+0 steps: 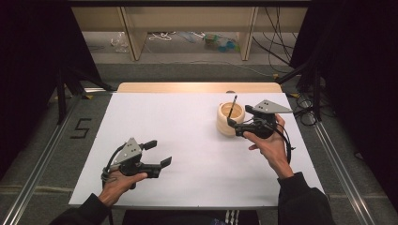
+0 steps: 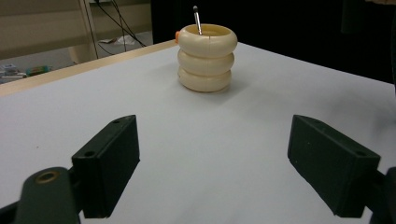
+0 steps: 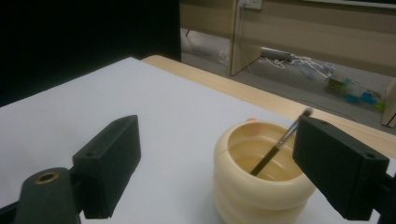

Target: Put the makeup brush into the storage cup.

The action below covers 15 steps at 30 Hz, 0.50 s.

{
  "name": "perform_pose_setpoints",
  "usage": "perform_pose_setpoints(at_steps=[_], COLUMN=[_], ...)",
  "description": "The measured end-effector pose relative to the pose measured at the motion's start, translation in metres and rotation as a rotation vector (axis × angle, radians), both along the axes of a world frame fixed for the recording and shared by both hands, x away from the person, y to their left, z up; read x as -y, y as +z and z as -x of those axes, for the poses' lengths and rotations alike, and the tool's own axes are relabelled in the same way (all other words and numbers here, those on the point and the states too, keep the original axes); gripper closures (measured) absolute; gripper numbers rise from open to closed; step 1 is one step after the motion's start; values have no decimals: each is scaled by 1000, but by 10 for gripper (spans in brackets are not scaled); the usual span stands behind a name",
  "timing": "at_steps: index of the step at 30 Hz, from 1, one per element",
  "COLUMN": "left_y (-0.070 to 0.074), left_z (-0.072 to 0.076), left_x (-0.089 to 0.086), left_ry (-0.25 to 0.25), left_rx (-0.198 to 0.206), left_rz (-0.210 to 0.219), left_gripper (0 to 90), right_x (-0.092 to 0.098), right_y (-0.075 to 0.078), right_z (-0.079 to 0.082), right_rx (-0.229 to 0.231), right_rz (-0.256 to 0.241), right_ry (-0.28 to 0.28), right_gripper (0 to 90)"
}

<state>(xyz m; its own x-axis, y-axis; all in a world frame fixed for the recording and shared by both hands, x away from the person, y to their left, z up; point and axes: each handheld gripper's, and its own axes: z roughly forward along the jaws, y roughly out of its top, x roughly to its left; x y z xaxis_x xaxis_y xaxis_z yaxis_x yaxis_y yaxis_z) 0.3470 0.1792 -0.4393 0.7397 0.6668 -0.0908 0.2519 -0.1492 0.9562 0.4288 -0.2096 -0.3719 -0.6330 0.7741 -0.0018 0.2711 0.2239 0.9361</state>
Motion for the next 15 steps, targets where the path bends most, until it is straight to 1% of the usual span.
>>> perform_pose_setpoints(at_steps=[3, 4, 5, 7, 8, 9, 10, 11, 14, 15], left_y=[0, 1, 0, 1, 0, 0, 0, 0, 0, 0], left_z=[0, 0, -1, 0, -1, -1, 0, 0, 0, 0], left_x=[-1, -1, -1, -2, -2, -2, -1, -1, -1, -1], left_ry=[-1, -1, -3, 0, 1, 1, 1, 0, 0, 0], left_rx=[5, 6, 8, 6, 5, 5, 5, 5, 6, 5], left_rz=[-5, -7, -5, -9, -8, -8, -8, -7, -8, -7], left_gripper=[163, 163, 163, 163, 163, 163, 163, 163, 163, 163], right_x=[-3, -3, -4, -3, -3, -2, -2, -3, -4, -4], right_y=[-6, -7, -8, -8, -8, -8, -8, -10, -13, -14], right_z=[3, 4, 4, 6, 7, 8, 8, 9, 12, 12], right_rx=[-14, -21, -16, -21, -10, -22, -22, -23, -28, -33], right_rz=[8, 4, 1, 6, -10, -14, -14, -24, -23, -15], right_ry=[7, 8, 10, 8, 13, 15, 15, 19, 23, 27], right_gripper=[159, 159, 159, 159, 159, 159, 159, 159, 160, 159])
